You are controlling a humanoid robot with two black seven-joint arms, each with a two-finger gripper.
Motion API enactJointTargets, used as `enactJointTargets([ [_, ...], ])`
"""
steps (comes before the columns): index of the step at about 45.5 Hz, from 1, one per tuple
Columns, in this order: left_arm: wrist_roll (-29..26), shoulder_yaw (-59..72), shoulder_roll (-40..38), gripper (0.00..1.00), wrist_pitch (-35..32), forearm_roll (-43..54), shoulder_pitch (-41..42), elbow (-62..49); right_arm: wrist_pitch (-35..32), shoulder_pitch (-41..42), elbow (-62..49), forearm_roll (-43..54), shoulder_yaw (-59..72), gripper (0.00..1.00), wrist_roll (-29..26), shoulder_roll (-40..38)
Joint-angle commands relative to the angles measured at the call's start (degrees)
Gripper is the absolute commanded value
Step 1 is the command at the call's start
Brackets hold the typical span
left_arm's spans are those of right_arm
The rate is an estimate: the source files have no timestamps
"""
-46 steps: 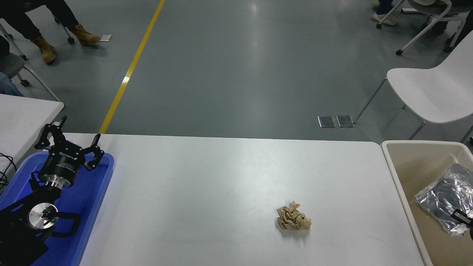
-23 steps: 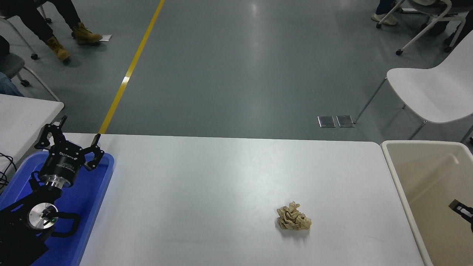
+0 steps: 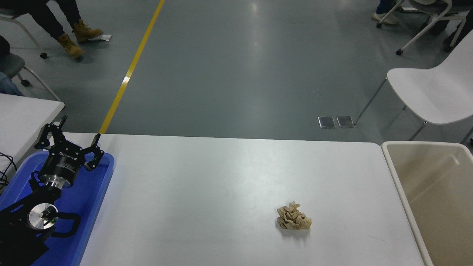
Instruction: Clean the table surface
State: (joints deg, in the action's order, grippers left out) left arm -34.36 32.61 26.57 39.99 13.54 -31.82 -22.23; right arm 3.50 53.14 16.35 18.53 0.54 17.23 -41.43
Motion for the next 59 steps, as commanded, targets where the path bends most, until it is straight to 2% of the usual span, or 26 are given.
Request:
enactJointTargets([
  [1,0.0,0.0,0.0,1.00,0.0,0.0,0.0,0.0,-0.3,5.7,7.3,-6.7,-13.7,0.98,0.1,-3.6],
  [11,0.0,0.0,0.0,1.00,0.0,0.0,0.0,0.0,-0.3,5.9,13.7,-12.8,-23.9,0.99,0.0,-5.2],
  [25,0.0,0.0,0.0,1.00,0.0,0.0,0.0,0.0,-0.2,5.1,26.2,-15.6,-32.2,0.99,0.0,-5.4],
  [33,0.0,0.0,0.0,1.00,0.0,0.0,0.0,0.0,-0.1,5.0,32.2,-20.6,-33.6,0.99,0.0,-4.9],
  [41,0.0,0.0,0.1,1.00,0.0,0.0,0.0,0.0,-0.4,4.3,33.9,-22.1,-34.9,0.99,-0.1,-3.1],
  [59,0.0,0.0,0.0,1.00,0.0,0.0,0.0,0.0,-0.5,-4.8,35.7,-20.8,-34.6,0.99,0.1,3.1],
])
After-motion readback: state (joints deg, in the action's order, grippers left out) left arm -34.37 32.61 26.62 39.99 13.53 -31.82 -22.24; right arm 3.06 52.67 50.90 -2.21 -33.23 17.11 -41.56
